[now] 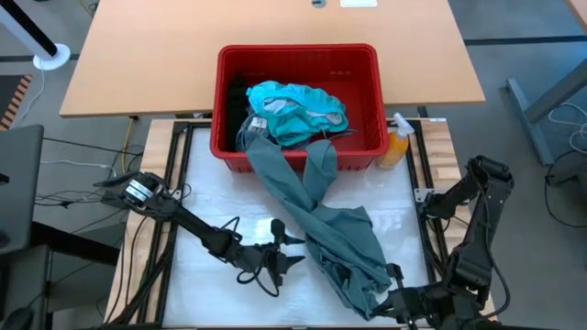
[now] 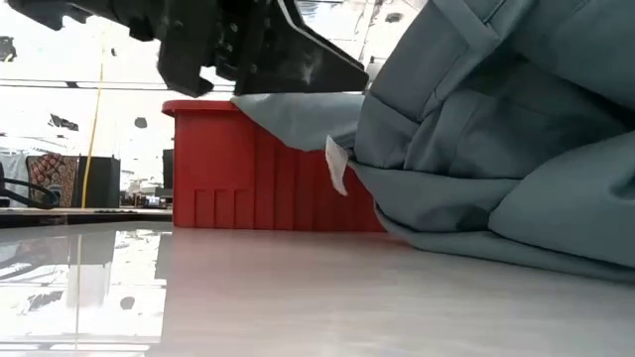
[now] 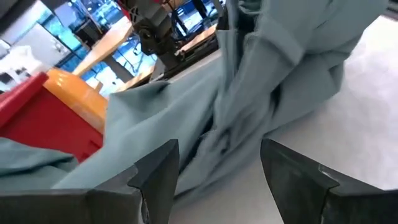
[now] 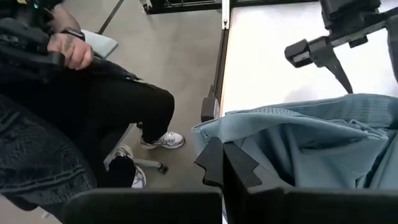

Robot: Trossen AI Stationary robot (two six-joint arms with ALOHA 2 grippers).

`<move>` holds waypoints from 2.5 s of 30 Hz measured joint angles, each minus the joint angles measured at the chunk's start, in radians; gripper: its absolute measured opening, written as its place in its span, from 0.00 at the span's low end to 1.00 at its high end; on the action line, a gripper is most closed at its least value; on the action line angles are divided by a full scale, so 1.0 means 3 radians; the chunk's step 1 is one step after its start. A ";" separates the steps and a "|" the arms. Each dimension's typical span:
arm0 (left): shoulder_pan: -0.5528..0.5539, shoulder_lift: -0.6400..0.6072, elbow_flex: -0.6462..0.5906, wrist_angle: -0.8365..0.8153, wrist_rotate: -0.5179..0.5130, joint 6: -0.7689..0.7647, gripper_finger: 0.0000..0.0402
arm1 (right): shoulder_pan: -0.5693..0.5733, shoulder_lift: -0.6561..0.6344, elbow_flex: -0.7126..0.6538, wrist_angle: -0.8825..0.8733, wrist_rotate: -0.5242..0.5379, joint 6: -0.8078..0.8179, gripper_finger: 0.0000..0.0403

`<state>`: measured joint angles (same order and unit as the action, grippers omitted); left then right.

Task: Fold Laundry from Bin
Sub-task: Remove the light blue pants from the red laundry bin onto the table

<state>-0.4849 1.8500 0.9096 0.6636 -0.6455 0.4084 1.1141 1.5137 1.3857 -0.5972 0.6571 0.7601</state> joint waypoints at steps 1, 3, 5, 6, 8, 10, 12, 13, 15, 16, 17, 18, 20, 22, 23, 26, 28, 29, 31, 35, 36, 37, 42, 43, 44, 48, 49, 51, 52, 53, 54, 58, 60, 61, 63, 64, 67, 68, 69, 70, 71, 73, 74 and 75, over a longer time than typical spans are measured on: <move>0.0042 -0.0001 0.0000 -0.0004 0.0042 0.0007 0.54 | 0.0000 -0.0008 0.0000 0.0001 0.0001 0.0000 0.04; 0.0153 0.0000 0.0000 -0.0007 0.0172 -0.0030 0.54 | 0.0005 -0.0019 0.0000 0.0000 0.0001 -0.0013 0.04; 0.0284 0.0001 0.0000 -0.0009 0.0429 -0.0137 0.54 | 0.0015 -0.0024 0.0000 -0.0006 0.0001 -0.0019 0.04; 0.0343 0.0001 0.0001 -0.0008 0.0602 -0.0211 0.54 | 0.0015 -0.0024 0.0000 -0.0006 0.0005 -0.0030 0.04; 0.0437 0.0003 0.0001 -0.0004 0.0950 -0.0348 0.54 | 0.0015 -0.0025 0.0000 -0.0004 0.0077 -0.0134 0.04; 0.0477 0.0003 0.0001 -0.0004 0.1105 -0.0381 0.54 | 0.0015 -0.0025 0.0000 -0.0002 0.0177 -0.0277 0.04; 0.0460 0.0003 0.0001 -0.0004 0.1126 -0.0337 0.52 | 0.0009 -0.0036 0.0000 -0.0003 0.0260 -0.0420 0.04; 0.0448 0.0003 0.0001 -0.0005 0.1130 -0.0309 0.50 | 0.0009 -0.0048 0.0000 -0.0001 0.0305 -0.0486 0.04; 0.0415 0.0003 0.0001 -0.0014 0.1131 -0.0295 0.44 | -0.0001 -0.0086 0.0000 0.0014 0.0406 -0.0631 0.04; 0.0405 0.0003 0.0001 -0.0043 0.1130 -0.0306 0.40 | -0.0011 -0.0109 0.0000 0.0032 0.0463 -0.0711 0.04; 0.0391 0.0003 0.0001 -0.0085 0.1115 -0.0334 0.35 | -0.0011 -0.0133 0.0000 0.0043 0.0518 -0.0792 0.04; 0.0382 0.0003 0.0001 -0.0133 0.1079 -0.0359 0.29 | -0.0018 -0.0158 0.0000 0.0055 0.0572 -0.0880 0.04; 0.0369 0.0004 0.0001 -0.0158 0.1005 -0.0380 0.16 | -0.0063 -0.0206 0.0000 0.0127 0.0621 -0.1104 0.04; 0.0346 -0.0001 0.0025 -0.0139 0.0999 -0.0349 0.05 | -0.0114 -0.0258 0.0000 0.0271 0.0624 -0.1367 0.04; 0.0325 -0.0019 0.0065 -0.0181 0.0999 -0.0304 0.03 | -0.0144 -0.0282 0.0000 0.0379 0.0624 -0.1523 0.04; 0.0204 -0.0201 0.0269 -0.0495 0.0999 -0.0118 0.01 | -0.0258 -0.0322 0.0000 0.0845 0.0618 -0.2160 0.04; 0.0086 -0.0431 0.0495 -0.0785 0.0930 0.0076 0.01 | -0.0330 -0.0338 0.0000 0.1220 0.0616 -0.2711 0.04; 0.0017 -0.0561 0.0606 -0.0938 0.0831 0.0199 0.01 | -0.0372 -0.0348 0.0000 0.1426 0.0613 -0.3007 0.04; -0.0130 -0.0837 0.0817 -0.1247 0.0466 0.0478 0.01 | -0.0443 -0.0365 0.0000 0.1866 0.0612 -0.3656 0.04; -0.0450 -0.1335 0.1087 -0.1436 -0.0136 0.0928 0.00 | -0.0562 -0.0377 0.0003 0.2708 0.0607 -0.4791 0.04; -0.0543 -0.1446 0.1158 -0.1426 -0.0150 0.0990 0.00 | -0.0586 -0.0377 0.0003 0.2877 0.0573 -0.5019 0.04; -0.0650 -0.1546 0.1255 -0.1408 -0.0141 0.1022 0.00 | -0.0611 -0.0377 0.0003 0.3016 0.0484 -0.5220 0.04; -0.1231 -0.1665 0.1805 -0.1407 0.0464 0.1101 0.00 | -0.0756 -0.0377 0.0003 0.3319 -0.0431 -0.5555 0.04; -0.1336 -0.1625 0.1890 -0.1410 0.0670 0.1166 0.00 | -0.0788 -0.0376 0.0003 0.3316 -0.0621 -0.5545 0.04; -0.1426 -0.1564 0.1989 -0.1418 0.0843 0.1246 0.00 | -0.0813 -0.0366 0.0003 0.3317 -0.0781 -0.5494 0.04; -0.1704 -0.1220 0.2365 -0.1445 0.1047 0.1643 0.00 | -0.0846 -0.0309 0.0003 0.3299 -0.1083 -0.5304 0.04; -0.1748 -0.1116 0.2458 -0.1460 0.1019 0.1751 0.00 | -0.0845 -0.0291 0.0003 0.3291 -0.1093 -0.5284 0.04; -0.1795 -0.0901 0.2648 -0.1513 0.0900 0.1924 0.00 | -0.0834 -0.0279 0.0003 0.3237 -0.1118 -0.5262 0.04; -0.1811 -0.0801 0.2753 -0.1562 0.0769 0.1992 0.00 | -0.0828 -0.0279 0.0003 0.3187 -0.1123 -0.5239 0.04; -0.1820 -0.0719 0.2840 -0.1621 0.0597 0.2052 0.00 | -0.0834 -0.0280 0.0003 0.3161 -0.1115 -0.5197 0.04; -0.1830 -0.0666 0.2911 -0.1660 0.0389 0.2081 0.00 | -0.0848 -0.0280 0.0003 0.3150 -0.1065 -0.5140 0.04; -0.1763 -0.0625 0.3055 -0.1641 -0.0247 0.1979 0.00 | -0.0894 -0.0293 0.0003 0.3151 -0.0605 -0.5075 0.04; -0.1680 -0.0692 0.3069 -0.1644 -0.0492 0.1901 0.00 | -0.0912 -0.0322 0.0003 0.3144 -0.0317 -0.5133 0.04; -0.1625 -0.0741 0.3068 -0.1669 -0.0593 0.1846 0.00 | -0.0912 -0.0344 0.0003 0.3135 -0.0172 -0.5142 0.04; -0.1468 -0.0862 0.3070 -0.1849 -0.0766 0.1645 0.00 | -0.0915 -0.0401 0.0003 0.3066 0.0308 -0.5143 0.04; -0.1380 -0.0930 0.3072 -0.2044 -0.0874 0.1483 0.00 | -0.0936 -0.0432 0.0003 0.2949 0.0593 -0.5122 0.04; -0.1068 -0.1106 0.3079 -0.3118 -0.1018 0.0579 0.00 | -0.1114 -0.0556 0.0004 0.2091 0.1113 -0.4422 0.04; -0.0954 -0.1138 0.3079 -0.3542 -0.1019 0.0196 0.00 | -0.1210 -0.0609 0.0004 0.1652 0.1072 -0.3983 0.04; -0.0854 -0.1170 0.3074 -0.4015 -0.1017 -0.0204 0.00 | -0.1318 -0.0651 0.0006 0.1203 0.0926 -0.3505 0.04; -0.0771 -0.1197 0.3067 -0.4485 -0.1014 -0.0599 0.00 | -0.1425 -0.0683 0.0005 0.0747 0.0755 -0.3045 0.04; -0.0686 -0.1219 0.3063 -0.4898 -0.1010 -0.0964 0.00 | -0.1531 -0.0701 0.0003 0.0311 0.0642 -0.2571 0.04; -0.0552 -0.1269 0.3064 -0.5591 -0.0978 -0.1660 0.00 | -0.1691 -0.0705 0.0001 -0.0408 0.0574 -0.1795 0.04; -0.0495 -0.1288 0.3067 -0.5916 -0.0901 -0.1963 0.00 | -0.1748 -0.0685 0.0001 -0.0704 0.0563 -0.1467 0.04; -0.0447 -0.1296 0.3060 -0.6161 -0.0813 -0.2215 0.00 | -0.1792 -0.0660 0.0001 -0.0931 0.0526 -0.1206 0.04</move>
<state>-0.6189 1.4613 1.8276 -1.1847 -0.8894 -0.2561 0.5766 1.3157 1.3861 -0.8764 0.8149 0.3982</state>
